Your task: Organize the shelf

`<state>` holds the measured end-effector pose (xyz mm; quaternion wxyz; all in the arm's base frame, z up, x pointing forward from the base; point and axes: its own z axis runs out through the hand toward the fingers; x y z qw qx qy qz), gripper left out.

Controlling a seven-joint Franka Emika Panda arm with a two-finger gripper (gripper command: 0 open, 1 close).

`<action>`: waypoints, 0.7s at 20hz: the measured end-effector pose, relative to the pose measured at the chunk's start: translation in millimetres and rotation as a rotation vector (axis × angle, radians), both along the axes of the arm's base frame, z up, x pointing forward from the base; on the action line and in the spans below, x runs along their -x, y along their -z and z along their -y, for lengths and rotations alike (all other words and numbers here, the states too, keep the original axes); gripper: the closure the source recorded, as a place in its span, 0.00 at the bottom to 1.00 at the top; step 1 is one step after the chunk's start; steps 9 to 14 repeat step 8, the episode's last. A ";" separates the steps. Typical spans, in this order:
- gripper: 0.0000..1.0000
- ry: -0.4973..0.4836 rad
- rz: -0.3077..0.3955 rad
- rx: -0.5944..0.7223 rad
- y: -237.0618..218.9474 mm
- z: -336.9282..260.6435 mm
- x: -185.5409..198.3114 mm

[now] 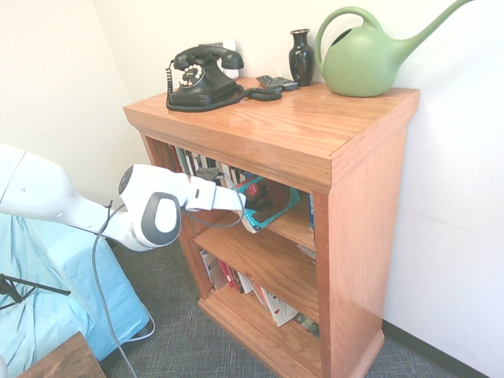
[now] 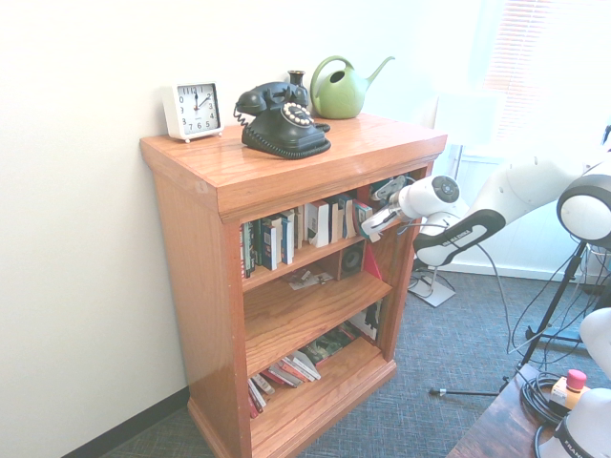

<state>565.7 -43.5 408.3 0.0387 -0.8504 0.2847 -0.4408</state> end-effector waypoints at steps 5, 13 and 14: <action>0.00 -0.020 -0.002 -0.040 7.0 1.1 31.5; 0.00 -0.036 0.016 -0.057 14.4 1.7 51.8; 0.00 -0.036 0.016 -0.057 14.4 1.7 51.8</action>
